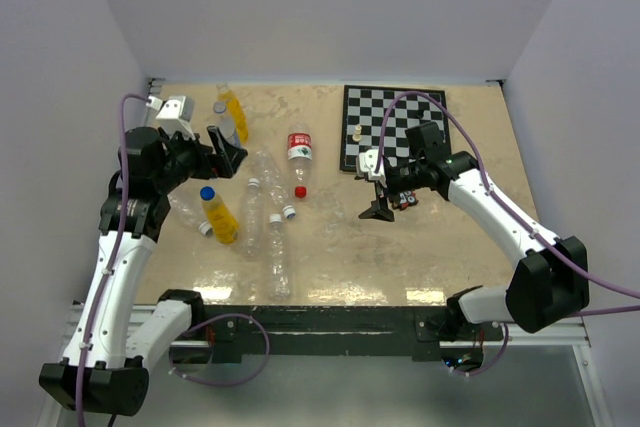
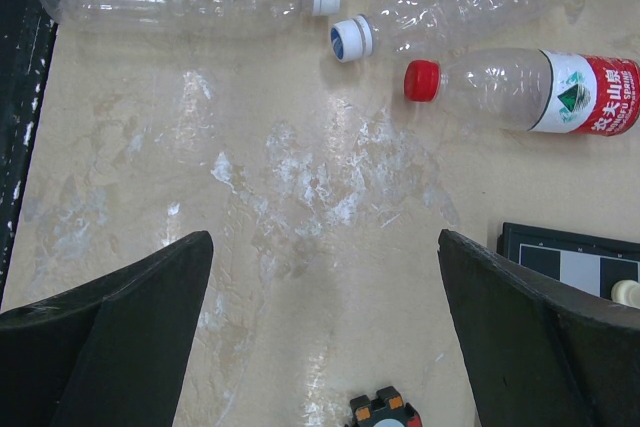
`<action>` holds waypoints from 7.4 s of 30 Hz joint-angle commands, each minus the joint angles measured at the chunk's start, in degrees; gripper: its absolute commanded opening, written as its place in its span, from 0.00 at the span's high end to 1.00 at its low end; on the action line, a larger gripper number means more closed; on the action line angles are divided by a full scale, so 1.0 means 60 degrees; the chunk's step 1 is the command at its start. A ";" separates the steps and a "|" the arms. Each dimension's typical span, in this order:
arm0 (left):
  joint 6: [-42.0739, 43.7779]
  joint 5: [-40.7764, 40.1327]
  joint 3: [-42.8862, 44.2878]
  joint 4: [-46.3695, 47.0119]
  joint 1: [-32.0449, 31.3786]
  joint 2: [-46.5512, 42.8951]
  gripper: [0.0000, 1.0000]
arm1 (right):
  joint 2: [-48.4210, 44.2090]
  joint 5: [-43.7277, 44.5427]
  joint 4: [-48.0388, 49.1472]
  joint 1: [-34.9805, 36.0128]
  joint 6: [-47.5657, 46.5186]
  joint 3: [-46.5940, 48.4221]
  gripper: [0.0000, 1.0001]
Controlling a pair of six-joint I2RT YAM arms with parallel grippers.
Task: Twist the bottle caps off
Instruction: Pick up the plastic bottle at the center of the board, then unscrew the bottle cap from the plastic bottle.
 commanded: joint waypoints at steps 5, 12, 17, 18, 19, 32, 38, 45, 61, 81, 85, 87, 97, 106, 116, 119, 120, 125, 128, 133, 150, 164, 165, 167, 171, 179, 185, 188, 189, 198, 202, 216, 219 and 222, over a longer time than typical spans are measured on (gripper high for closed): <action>0.0424 -0.0108 0.0592 -0.0716 -0.0357 -0.0067 0.00 | -0.0058 -0.0168 0.0028 -0.0001 -0.0104 -0.0076 0.02; 0.0761 -0.0356 0.0811 -0.1302 -0.0752 0.0094 0.00 | -0.0043 -0.0168 0.0028 -0.0001 -0.0105 -0.0076 0.02; 0.0995 -0.0445 0.0943 -0.1771 -0.1060 0.0197 0.00 | -0.0014 -0.0154 0.0013 -0.0001 -0.0119 -0.0076 0.02; 0.1025 -0.0459 0.0972 -0.1858 -0.1104 0.0211 0.00 | -0.0028 -0.0168 0.0028 0.0014 -0.0119 -0.0090 0.02; 0.1054 -0.0503 0.0987 -0.1946 -0.1162 0.0226 0.00 | -0.0029 -0.0168 0.0028 0.0014 -0.0105 -0.0076 0.02; 0.1421 -0.0986 0.1119 -0.2738 -0.1719 0.0416 0.00 | 0.0045 -0.0124 0.0057 0.0029 -0.0104 -0.0091 0.02; 0.1552 -0.1921 0.1397 -0.3206 -0.2012 0.0724 0.00 | 0.0001 -0.0139 0.0057 0.0043 -0.0075 -0.0091 0.02; 0.1626 -0.3255 0.1602 -0.3324 -0.2013 0.0666 0.00 | -0.0028 -0.0154 0.0057 0.0073 -0.0075 -0.0091 0.02; 0.0747 -0.5235 0.0358 -0.4101 -0.2013 0.0342 0.07 | -0.0029 -0.0154 0.0043 0.0087 -0.0104 -0.0090 0.02; 0.0630 -0.5220 -0.0448 -0.3471 -0.2013 0.1251 0.21 | -0.0043 -0.0154 0.0013 0.0102 -0.0104 -0.0076 0.02; 0.0615 -0.5220 -0.0507 -0.3412 -0.2013 0.1354 0.24 | -0.0116 -0.0153 0.0013 0.0102 -0.0104 -0.0061 0.02; 0.0601 -0.5235 -0.0550 -0.3412 -0.2013 0.1339 0.24 | -0.0116 -0.0154 0.0013 0.0102 -0.0104 -0.0061 0.02; 0.0513 -0.5279 -0.0565 -0.3485 -0.2013 0.1354 0.24 | -0.0087 -0.0154 -0.0016 0.0102 -0.0134 -0.0061 0.02; 0.0498 -0.5308 -0.0580 -0.3500 -0.2013 0.1295 0.24 | -0.0102 -0.0154 -0.0016 0.0102 -0.0148 -0.0061 0.02; 0.0483 -0.5337 -0.0580 -0.3529 -0.2013 0.1325 0.28 | -0.0102 -0.0168 -0.0016 0.0102 -0.0134 -0.0061 0.02; 0.0498 -0.5308 -0.0580 -0.3515 -0.2013 0.1339 0.32 | -0.0102 -0.0154 -0.0016 0.0102 -0.0134 -0.0061 0.02; 0.0498 -0.5308 -0.0595 -0.3529 -0.2013 0.1354 0.35 | -0.0087 -0.0154 -0.0016 0.0102 -0.0134 -0.0061 0.02; 0.0483 -0.5308 -0.0580 -0.3559 -0.2013 0.1310 0.62 | -0.0087 -0.0154 -0.0016 0.0102 -0.0148 -0.0061 0.02; 0.0483 -0.5323 -0.0566 -0.3559 -0.2013 0.1266 0.75 | -0.0087 -0.0154 -0.0016 0.0102 -0.0134 -0.0061 0.02; 0.0498 -0.5439 -0.0302 -0.3763 -0.2013 0.1237 0.88 | -0.0073 -0.0154 -0.0001 0.0102 -0.0148 -0.0061 0.02; 0.1083 -0.4987 0.2158 -0.4189 -0.2013 0.1339 1.00 | -0.0029 -0.0198 0.0013 0.0117 -0.0134 -0.0076 0.02; 0.1260 -0.0901 0.3242 -0.3003 -0.2407 0.1734 1.00 | -0.0029 -0.0666 0.0043 0.0541 -0.0061 -0.0120 0.02; 0.1202 -0.0696 0.3316 -0.2799 -0.2568 0.1851 1.00 | -0.0029 -0.0739 0.0072 0.0570 -0.0031 -0.0134 0.02; 0.0983 -0.0401 0.3375 -0.2461 -0.2876 0.1954 1.00 | -0.0029 -0.0943 0.0174 0.0614 0.0071 -0.0164 0.02; 0.0601 -0.0735 0.3390 -0.1407 -0.4484 0.2568 1.00 | -0.0058 -0.1310 0.0671 0.0673 0.0758 -0.0266 0.02; 0.0512 -0.1705 0.4077 -0.0278 -0.6260 0.4238 1.00 | -0.0453 -0.0902 0.3043 0.0702 0.3496 -0.0822 0.02; 0.0760 -0.1018 0.4093 0.0264 -0.6392 0.4474 1.00 | -0.0293 -0.0724 0.3617 0.0702 0.4246 -0.0867 0.02; 0.1068 -0.0520 0.3772 0.0717 -0.6436 0.4255 1.00 | -0.0044 -0.1279 0.3559 0.0702 0.4261 -0.0852 0.02; 0.1142 -0.0315 0.3597 0.0936 -0.6465 0.4095 1.00 | 0.0044 -0.1470 0.3486 0.0702 0.4246 -0.0823 0.02; 0.1289 0.0346 0.2804 0.1802 -0.6466 0.3566 1.00 | 0.0352 -0.2277 0.3017 0.0702 0.4027 -0.0647 0.02; 0.1230 0.0493 0.2585 0.2139 -0.6466 0.3581 1.00 | 0.0338 -0.2570 0.2738 0.0702 0.3792 -0.0559 0.03; 0.1377 0.0200 0.1677 0.2594 -0.6451 0.3127 1.00 | 0.0352 -0.2586 0.1874 0.0688 0.2972 -0.0193 0.73; 0.1391 -0.0048 0.1472 0.2623 -0.6466 0.2937 0.98 | 0.0323 -0.2483 0.1582 0.0702 0.2622 -0.0135 0.88; 0.1362 -0.0312 0.1296 0.2609 -0.6451 0.2586 0.74 | 0.0352 -0.2322 0.1186 0.0702 0.2021 -0.0047 0.99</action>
